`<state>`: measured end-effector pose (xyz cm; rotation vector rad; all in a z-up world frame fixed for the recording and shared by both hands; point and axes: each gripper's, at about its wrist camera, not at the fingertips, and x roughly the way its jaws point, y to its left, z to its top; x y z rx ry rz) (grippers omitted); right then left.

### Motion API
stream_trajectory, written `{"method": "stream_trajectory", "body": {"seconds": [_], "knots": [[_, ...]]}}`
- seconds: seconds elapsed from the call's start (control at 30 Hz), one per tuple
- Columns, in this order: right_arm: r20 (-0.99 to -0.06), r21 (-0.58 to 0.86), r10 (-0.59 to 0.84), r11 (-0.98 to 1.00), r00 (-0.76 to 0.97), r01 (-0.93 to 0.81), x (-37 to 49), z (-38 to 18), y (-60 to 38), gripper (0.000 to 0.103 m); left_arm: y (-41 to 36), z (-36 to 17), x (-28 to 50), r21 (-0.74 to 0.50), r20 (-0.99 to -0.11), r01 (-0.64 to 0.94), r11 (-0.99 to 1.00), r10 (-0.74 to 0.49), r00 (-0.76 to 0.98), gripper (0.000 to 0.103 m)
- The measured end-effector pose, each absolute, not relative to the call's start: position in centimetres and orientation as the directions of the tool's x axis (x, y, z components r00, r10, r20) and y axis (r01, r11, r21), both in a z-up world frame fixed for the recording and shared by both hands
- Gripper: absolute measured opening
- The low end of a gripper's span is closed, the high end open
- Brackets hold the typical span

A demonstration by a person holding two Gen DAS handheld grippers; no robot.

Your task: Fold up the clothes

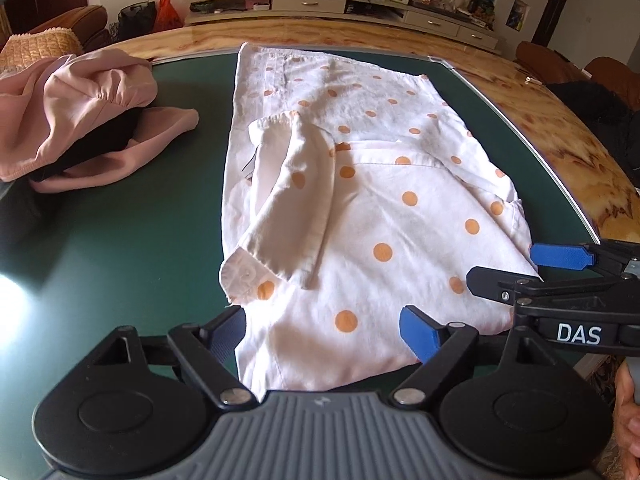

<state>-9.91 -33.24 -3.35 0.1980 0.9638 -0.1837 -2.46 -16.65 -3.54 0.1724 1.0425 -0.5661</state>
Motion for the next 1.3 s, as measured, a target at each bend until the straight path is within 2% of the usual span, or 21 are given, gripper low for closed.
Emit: {"method": "stream_trajectory", "body": {"seconds": [0.23, 0.43, 0.73, 0.83, 0.93, 1.17, 1.3], "knots": [[-0.825, 0.036, -0.15, 0.948, 0.545, 0.316, -10.5, -1.7, -32.5, 0.087, -14.5, -2.3, -2.4, -0.125, -0.859, 0.441, 0.889, -0.319, 0.4, 0.091], [-0.83, -0.074, -0.235, 0.946, 0.505, 0.317, -10.1, -0.1, -31.3, 0.087, -12.7, -0.8, -2.4, -0.148, -0.848, 0.392, 0.908, -0.321, 0.422, 0.092], [-0.814, 0.028, -0.134, 0.963, 0.565, 0.269, -12.4, 0.5, -30.2, 0.087, -11.9, 0.1, -4.4, -0.104, -0.827, 0.485, 0.868, -0.347, 0.443, 0.092], [-0.781, 0.053, -0.064, 0.984, 0.621, 0.168, -13.3, 0.7, -29.6, 0.087, -11.9, 0.4, -4.9, -0.086, -0.819, 0.532, 0.842, -0.364, 0.444, 0.092], [-0.758, 0.015, 0.02, 1.0, 0.652, -0.014, -13.7, 0.8, -28.6, 0.087, -11.9, 0.8, -4.9, -0.067, -0.815, 0.557, 0.828, -0.368, 0.448, 0.092], [-0.766, -0.236, 0.041, 0.91, 0.642, -0.341, -13.7, -0.5, -25.5, 0.087, -11.6, 0.8, -4.5, -0.08, -0.818, 0.577, 0.813, -0.384, 0.428, 0.092], [-0.754, -0.352, 0.031, 0.825, 0.657, -0.442, -13.9, -2.3, -24.6, 0.086, -12.1, 0.5, -5.2, -0.067, -0.811, 0.636, 0.769, -0.413, 0.414, 0.092]]}}
